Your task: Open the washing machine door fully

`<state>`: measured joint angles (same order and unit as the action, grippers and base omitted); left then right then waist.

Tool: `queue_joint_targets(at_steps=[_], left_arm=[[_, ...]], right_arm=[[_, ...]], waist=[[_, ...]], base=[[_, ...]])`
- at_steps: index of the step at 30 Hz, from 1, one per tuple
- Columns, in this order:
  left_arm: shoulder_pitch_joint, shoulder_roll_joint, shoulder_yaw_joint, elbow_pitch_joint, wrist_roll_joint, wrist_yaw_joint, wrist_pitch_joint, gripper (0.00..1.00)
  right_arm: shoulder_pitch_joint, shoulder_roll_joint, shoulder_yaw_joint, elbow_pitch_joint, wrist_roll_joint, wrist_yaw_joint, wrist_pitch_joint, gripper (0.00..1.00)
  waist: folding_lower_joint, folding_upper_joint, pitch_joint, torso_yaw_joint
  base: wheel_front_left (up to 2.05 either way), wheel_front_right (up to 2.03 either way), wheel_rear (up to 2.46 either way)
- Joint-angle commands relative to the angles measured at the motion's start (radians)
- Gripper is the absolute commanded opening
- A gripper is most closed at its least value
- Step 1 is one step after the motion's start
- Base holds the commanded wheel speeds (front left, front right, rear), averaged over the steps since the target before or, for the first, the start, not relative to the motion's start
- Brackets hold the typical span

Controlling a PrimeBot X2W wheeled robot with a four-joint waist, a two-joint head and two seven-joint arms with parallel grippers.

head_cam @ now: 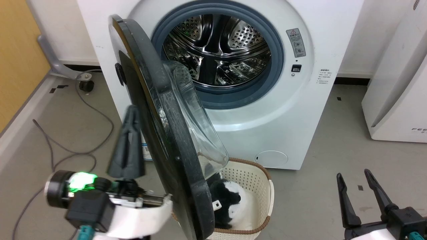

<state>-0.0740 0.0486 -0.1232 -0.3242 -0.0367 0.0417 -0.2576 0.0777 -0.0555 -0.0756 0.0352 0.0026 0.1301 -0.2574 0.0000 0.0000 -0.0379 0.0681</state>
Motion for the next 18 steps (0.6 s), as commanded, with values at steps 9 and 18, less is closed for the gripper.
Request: queue_joint_targets(at_steps=[9, 18], left_arm=[[0.013, 0.002, -0.156, -0.012, 0.002, -0.045, -0.004, 0.0], [0.053, 0.002, -0.277, 0.043, -0.02, -0.075, -0.004, 0.0]], right_arm=[[0.011, 0.005, 0.004, 0.002, -0.004, 0.001, -0.004, 1.0], [0.012, 0.005, 0.004, 0.007, -0.007, 0.001, -0.004, 1.0]], waist=[[0.0, 0.0, 0.0, -0.001], [0.0, 0.0, 0.001, 0.007]], base=[[0.0, 0.0, 0.0], [0.0, 0.0, 0.0]])
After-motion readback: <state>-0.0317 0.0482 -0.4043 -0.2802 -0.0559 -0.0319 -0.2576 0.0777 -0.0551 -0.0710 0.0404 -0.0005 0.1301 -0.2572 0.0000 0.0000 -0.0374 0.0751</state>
